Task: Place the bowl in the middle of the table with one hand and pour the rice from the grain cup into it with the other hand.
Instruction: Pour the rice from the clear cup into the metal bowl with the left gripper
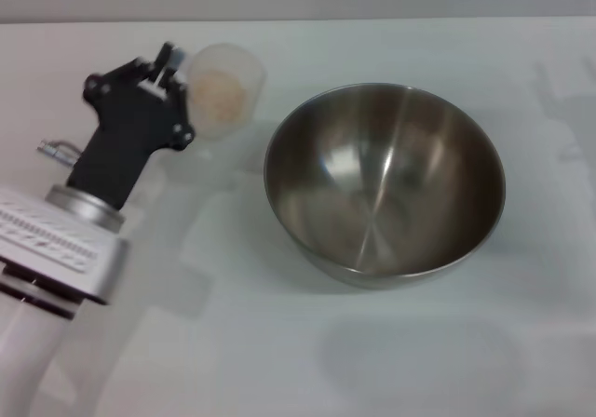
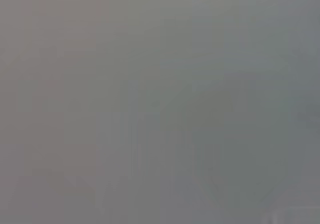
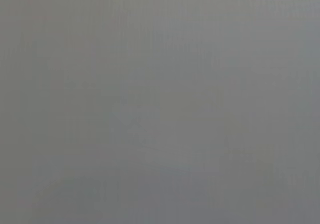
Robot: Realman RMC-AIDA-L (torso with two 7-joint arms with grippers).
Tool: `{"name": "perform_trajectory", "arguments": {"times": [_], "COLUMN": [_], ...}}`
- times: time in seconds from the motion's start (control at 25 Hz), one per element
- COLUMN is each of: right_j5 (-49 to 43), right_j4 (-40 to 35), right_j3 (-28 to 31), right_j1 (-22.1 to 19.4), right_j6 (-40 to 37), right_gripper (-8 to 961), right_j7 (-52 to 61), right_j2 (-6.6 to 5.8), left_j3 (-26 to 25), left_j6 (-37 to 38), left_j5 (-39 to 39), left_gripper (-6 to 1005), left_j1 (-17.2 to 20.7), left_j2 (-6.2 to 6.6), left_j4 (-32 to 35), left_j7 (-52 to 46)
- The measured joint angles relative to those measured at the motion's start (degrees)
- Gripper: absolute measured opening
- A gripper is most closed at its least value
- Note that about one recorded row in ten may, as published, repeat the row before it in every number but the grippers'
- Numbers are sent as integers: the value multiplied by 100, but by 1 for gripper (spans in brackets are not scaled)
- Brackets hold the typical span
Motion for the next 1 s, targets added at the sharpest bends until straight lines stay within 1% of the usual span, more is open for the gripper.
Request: {"name": "perform_trajectory", "arguments": {"times": [0.08,0.12,0.28,0.36,0.4,0.44,0.52,0.56,0.6,0.64,0.72,0.76,0.8,0.96,1.0], "right_j5": [0,0,0,0,0,0,0,0,0,0,0,0,0,0,0], "right_j4": [-2,-2,-9,-9,-9,-9,-9,-9,-9,-9,-9,-9,-9,-9,-9], "right_j3": [-1,-1,-1,-1,-1,-1,-1,-1,-1,-1,-1,-1,-1,-1,-1], "right_j1": [1,1,5,8,11,11,12,12,13,13,12,13,13,12,13], "right_j6": [-4,-4,-8,-8,-8,-8,-8,-8,-8,-8,-8,-8,-8,-8,-8], "right_gripper": [709,709,708,708,708,708,708,708,708,708,708,708,708,708,708], "right_j7": [0,0,0,0,0,0,1,2,2,2,3,4,5,6,7], "right_j2": [0,0,0,0,0,0,0,0,0,0,0,0,0,0,0], "left_j3": [0,105,445,597,819,819,981,1082,1276,1276,1377,1377,1391,1356,1351], "left_j6": [0,17,24,25,25,25,26,28,28,28,13,13,-20,-41,-43], "left_j5": [0,5,12,12,11,11,14,18,24,24,114,114,331,528,609], "left_gripper": [33,33,33,33,33,33,33,33,33,33,33,33,34,34,34], "left_j1": [0,-159,-472,-586,-698,-698,-772,-814,-867,-867,-896,-896,-906,-895,-885], "left_j2": [0,0,-1,-1,0,0,0,-1,-1,-1,-1,-1,0,0,0], "left_j4": [0,-84,-123,-123,-120,-120,-114,-112,-115,-115,-124,-124,-143,-221,-245], "left_j7": [0,905,2429,3015,3763,3763,4278,4583,5218,5218,5746,5746,6348,7220,7646]}}
